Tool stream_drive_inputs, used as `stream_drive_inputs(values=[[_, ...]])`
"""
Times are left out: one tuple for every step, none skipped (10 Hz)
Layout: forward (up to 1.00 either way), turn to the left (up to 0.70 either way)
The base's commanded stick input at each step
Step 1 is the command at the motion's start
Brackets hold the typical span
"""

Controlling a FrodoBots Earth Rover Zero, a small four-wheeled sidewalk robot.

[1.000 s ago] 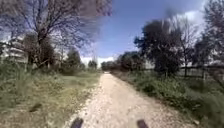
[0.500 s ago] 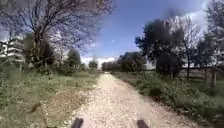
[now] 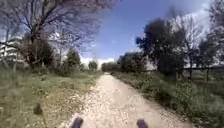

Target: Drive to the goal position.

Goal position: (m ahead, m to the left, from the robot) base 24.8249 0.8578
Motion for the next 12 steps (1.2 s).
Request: stream_drive_inputs(values=[[0.65,-0.07],[0.65,0.00],[0.65,0.00],[0.65,0.00],[0.65,0.00],[0.65,0.00],[0.65,0.00],[0.65,0.00],[0.65,0.00],[0.65,0.00],[0.65,0.00],[0.65,0.00]])
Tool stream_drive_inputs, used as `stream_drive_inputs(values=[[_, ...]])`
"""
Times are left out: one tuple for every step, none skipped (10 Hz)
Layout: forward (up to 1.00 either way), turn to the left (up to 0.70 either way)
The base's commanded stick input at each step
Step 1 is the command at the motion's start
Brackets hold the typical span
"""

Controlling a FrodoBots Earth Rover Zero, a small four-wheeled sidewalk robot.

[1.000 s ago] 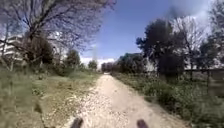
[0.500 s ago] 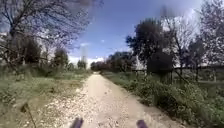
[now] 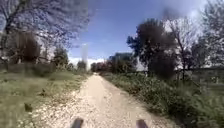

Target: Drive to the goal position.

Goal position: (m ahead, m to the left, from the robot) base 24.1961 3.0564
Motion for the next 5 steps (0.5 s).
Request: stream_drive_inputs(values=[[0.67,0.00],[0.70,0.00],[0.70,0.00],[0.70,0.00],[0.70,0.00]])
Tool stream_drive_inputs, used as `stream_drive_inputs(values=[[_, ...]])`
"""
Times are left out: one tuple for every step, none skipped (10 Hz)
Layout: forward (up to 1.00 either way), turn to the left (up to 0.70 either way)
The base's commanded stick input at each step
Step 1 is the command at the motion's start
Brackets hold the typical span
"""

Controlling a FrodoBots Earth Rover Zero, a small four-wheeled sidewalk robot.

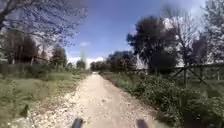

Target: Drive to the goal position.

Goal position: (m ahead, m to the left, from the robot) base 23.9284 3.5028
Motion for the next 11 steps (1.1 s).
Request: stream_drive_inputs(values=[[0.70,0.00],[0.70,0.00],[0.70,0.00],[0.70,0.00],[0.70,0.00],[0.70,0.00],[0.70,0.00],[0.70,0.00],[0.70,0.00],[0.70,0.00],[0.70,0.00]])
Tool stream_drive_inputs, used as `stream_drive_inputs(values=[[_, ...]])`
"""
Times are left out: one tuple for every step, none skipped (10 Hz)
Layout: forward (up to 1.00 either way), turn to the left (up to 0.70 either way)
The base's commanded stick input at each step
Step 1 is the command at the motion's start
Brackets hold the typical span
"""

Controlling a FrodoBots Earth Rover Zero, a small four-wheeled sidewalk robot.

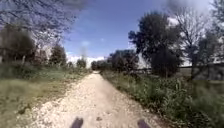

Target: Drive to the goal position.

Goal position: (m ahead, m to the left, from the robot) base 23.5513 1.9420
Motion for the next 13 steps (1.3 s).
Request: stream_drive_inputs(values=[[0.70,0.00],[0.70,0.00],[0.70,0.00],[0.70,0.00],[0.70,0.00],[0.70,0.04],[0.70,0.22],[0.70,0.23],[0.70,0.03],[0.70,0.00],[0.70,0.00],[0.70,0.00],[0.70,0.00]])
